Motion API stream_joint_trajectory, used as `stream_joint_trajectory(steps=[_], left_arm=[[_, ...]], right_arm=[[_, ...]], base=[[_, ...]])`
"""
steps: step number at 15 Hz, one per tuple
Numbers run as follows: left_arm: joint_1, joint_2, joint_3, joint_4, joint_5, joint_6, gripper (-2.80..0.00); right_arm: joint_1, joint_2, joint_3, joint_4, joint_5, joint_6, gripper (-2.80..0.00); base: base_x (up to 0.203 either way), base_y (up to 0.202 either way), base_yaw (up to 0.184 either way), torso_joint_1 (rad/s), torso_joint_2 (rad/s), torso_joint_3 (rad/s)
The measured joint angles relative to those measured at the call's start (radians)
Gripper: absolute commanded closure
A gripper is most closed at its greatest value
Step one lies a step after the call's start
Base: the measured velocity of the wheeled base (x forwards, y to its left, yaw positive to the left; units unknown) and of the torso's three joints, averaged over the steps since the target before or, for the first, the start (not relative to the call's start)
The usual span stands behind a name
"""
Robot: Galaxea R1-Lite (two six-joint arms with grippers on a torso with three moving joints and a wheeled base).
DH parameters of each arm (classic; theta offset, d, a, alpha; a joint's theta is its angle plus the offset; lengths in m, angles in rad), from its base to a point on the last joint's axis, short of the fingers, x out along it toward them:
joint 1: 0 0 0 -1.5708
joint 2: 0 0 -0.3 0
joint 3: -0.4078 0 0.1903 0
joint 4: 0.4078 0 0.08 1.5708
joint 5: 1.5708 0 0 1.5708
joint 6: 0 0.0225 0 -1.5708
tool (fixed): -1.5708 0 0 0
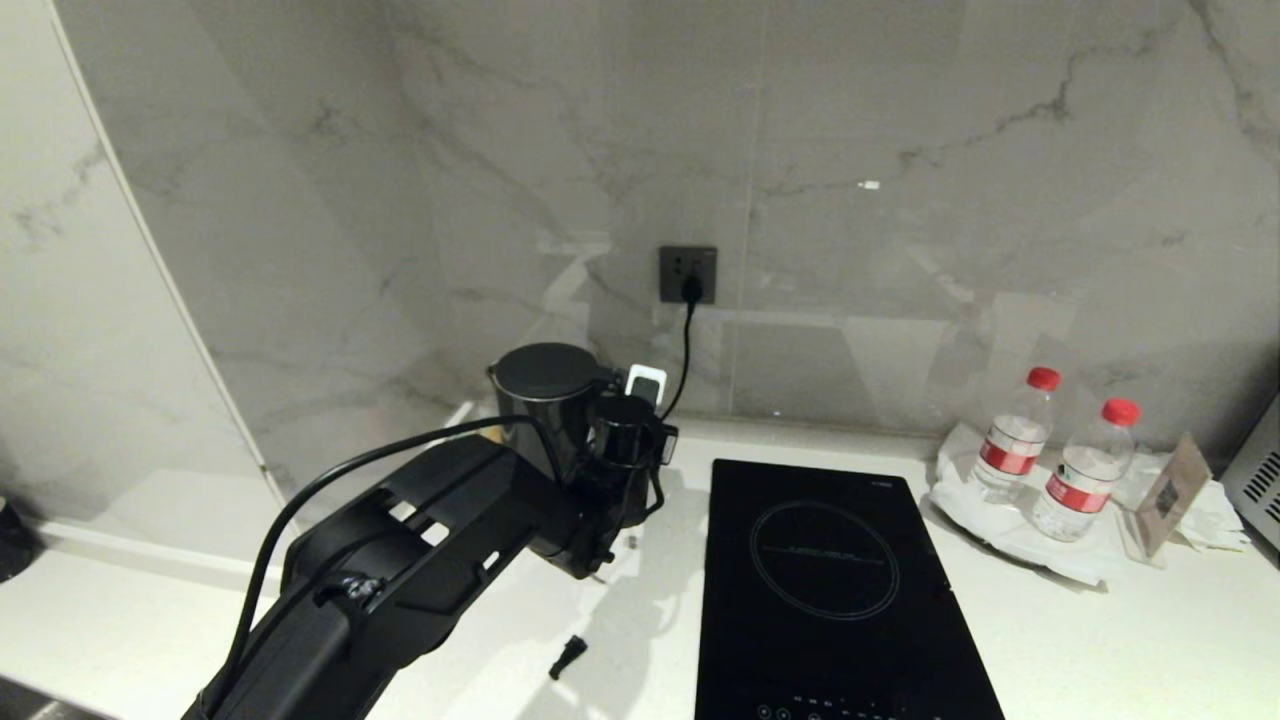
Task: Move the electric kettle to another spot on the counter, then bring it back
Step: Place it on the power base
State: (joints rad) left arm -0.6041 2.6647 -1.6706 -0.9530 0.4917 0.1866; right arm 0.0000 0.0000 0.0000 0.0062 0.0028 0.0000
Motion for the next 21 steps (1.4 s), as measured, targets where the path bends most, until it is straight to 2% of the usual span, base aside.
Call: stream_joint_trajectory(steps=[9, 21], left_arm=[[-0.033, -0.006, 0.005, 0.013, -0.002, -0.01, 0.0], [0.001, -0.001, -0.009, 0.024, -0.001, -0.013, 0.0]], right_arm=[[0.0, 0.0, 0.0, 0.0, 0.0, 0.0, 0.0], [0.0, 0.0, 0.0, 0.0, 0.0, 0.0, 0.0]], base=[[0.0, 0.0, 0.0, 0.0, 0.0, 0.0], [0.0, 0.0, 0.0, 0.0, 0.0, 0.0]])
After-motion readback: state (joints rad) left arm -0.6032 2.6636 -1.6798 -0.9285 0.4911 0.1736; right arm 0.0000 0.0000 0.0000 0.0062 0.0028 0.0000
